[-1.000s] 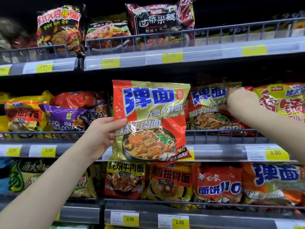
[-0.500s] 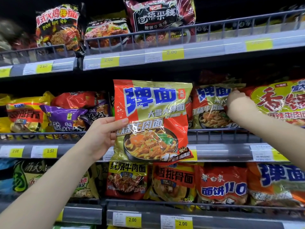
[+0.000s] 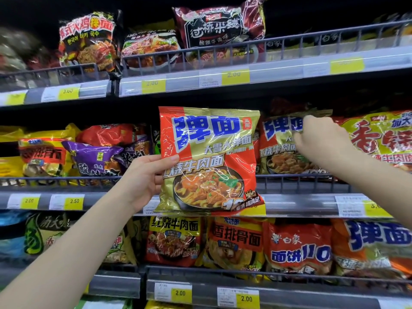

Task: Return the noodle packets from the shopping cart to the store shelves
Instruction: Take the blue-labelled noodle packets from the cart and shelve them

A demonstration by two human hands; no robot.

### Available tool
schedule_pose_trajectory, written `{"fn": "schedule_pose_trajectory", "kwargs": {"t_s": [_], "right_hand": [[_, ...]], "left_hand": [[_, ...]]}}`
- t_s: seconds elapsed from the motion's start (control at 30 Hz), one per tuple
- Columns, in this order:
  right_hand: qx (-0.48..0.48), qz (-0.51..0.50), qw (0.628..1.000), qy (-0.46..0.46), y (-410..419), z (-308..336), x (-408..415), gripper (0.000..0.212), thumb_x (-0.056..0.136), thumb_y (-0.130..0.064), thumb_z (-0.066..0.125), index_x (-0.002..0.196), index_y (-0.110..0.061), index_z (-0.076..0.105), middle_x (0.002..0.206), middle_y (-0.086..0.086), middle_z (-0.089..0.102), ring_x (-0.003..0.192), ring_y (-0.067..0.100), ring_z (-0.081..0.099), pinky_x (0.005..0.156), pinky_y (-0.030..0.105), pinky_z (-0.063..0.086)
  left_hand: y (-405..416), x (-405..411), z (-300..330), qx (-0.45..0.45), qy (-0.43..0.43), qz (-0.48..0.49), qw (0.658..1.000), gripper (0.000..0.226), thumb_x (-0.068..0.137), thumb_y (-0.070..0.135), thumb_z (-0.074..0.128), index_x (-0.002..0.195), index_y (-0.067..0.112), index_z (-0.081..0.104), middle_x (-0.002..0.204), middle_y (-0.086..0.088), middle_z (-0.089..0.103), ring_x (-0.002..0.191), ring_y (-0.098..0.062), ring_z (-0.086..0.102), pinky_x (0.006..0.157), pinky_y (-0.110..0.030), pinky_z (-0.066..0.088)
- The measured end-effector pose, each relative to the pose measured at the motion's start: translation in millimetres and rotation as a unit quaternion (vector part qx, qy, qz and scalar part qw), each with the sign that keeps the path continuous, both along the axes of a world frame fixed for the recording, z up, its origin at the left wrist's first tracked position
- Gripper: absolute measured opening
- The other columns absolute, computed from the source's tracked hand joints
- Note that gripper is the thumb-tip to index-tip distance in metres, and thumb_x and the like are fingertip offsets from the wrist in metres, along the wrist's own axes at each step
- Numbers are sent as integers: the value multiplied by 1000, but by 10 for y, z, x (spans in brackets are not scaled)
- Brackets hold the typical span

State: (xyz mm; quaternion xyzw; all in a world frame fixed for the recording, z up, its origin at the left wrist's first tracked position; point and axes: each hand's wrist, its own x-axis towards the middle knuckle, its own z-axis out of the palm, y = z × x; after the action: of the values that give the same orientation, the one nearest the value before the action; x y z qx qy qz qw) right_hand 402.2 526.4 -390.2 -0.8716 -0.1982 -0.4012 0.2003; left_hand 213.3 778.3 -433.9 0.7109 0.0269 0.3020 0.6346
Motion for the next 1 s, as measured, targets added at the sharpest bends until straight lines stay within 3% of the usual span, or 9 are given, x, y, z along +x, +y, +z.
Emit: {"fn": "schedule_pose_trajectory", "kwargs": {"t_s": [0.07, 0.13, 0.2, 0.37, 0.6, 0.67, 0.73, 0.87, 1.0], "right_hand": [[53, 140, 988, 45, 51, -7, -158, 44, 97, -41, 42, 89, -3, 62, 79, 12, 62, 76, 30, 61, 68, 32, 44], [163, 315, 915, 194, 128, -12, -379, 53, 94, -55, 39, 93, -8, 64, 86, 9, 69, 81, 20, 68, 73, 32, 54], [209, 391, 838, 319, 197, -14, -538, 58, 87, -62, 42, 97, -9, 62, 93, 9, 71, 83, 20, 71, 75, 32, 57], [158, 426, 800, 392, 283, -58, -686, 64, 66, -55, 68, 104, -4, 64, 88, 10, 76, 80, 22, 74, 76, 33, 59], [207, 426, 771, 426, 331, -57, -621, 39, 72, -25, 79, 99, -2, 64, 85, 10, 76, 77, 21, 74, 74, 31, 58], [224, 430, 757, 439, 329, -34, -599, 37, 72, -23, 78, 99, -1, 66, 86, 10, 76, 74, 20, 73, 70, 29, 58], [244, 426, 740, 459, 326, -11, -562, 37, 71, -21, 79, 100, -1, 67, 85, 12, 75, 67, 17, 72, 61, 27, 58], [304, 396, 722, 479, 304, 41, -420, 33, 73, -18, 78, 99, -4, 64, 82, 10, 73, 62, 16, 69, 57, 27, 60], [363, 378, 727, 443, 284, 136, -235, 30, 75, -18, 78, 99, -6, 64, 80, 8, 71, 58, 14, 69, 48, 23, 57]], "left_hand": [[-15, 3, 7, -4, 3, 0, 1000, 41, 65, 29, 69, 99, 6, 66, 86, -5, 74, 68, -19, 70, 60, -29, 57], [-28, 9, 10, -6, 8, 1, 1000, 42, 66, 30, 69, 100, 6, 66, 89, -7, 74, 70, -21, 70, 61, -30, 56], [-46, 18, 18, -6, 13, 2, 1000, 41, 67, 29, 71, 100, 6, 67, 90, -8, 74, 71, -22, 70, 62, -31, 57], [-113, 52, 40, -6, 17, 9, 1000, 42, 64, 32, 70, 98, 6, 66, 85, -6, 74, 69, -21, 69, 65, -33, 56], [-165, 60, 87, 12, 12, 9, 1000, 35, 73, 33, 67, 96, 7, 66, 74, -2, 73, 55, -14, 64, 49, -22, 49], [-178, 91, 88, 15, 14, 17, 1000, 31, 84, 35, 61, 97, 7, 65, 78, -5, 74, 61, -15, 66, 58, -26, 54], [-163, 118, 88, 19, 15, 32, 999, 37, 86, 43, 55, 99, 10, 64, 94, -8, 74, 85, -20, 69, 83, -36, 54], [-80, 60, 56, 155, 26, 79, 984, 41, 96, 46, 37, 123, 24, 57, 120, 8, 60, 124, -15, 51, 107, -30, 35], [-89, -22, -53, 429, 139, 148, 880, 49, 101, 38, 16, 148, 27, 23, 153, 8, 27, 137, -2, 17, 106, -15, 9]]}}
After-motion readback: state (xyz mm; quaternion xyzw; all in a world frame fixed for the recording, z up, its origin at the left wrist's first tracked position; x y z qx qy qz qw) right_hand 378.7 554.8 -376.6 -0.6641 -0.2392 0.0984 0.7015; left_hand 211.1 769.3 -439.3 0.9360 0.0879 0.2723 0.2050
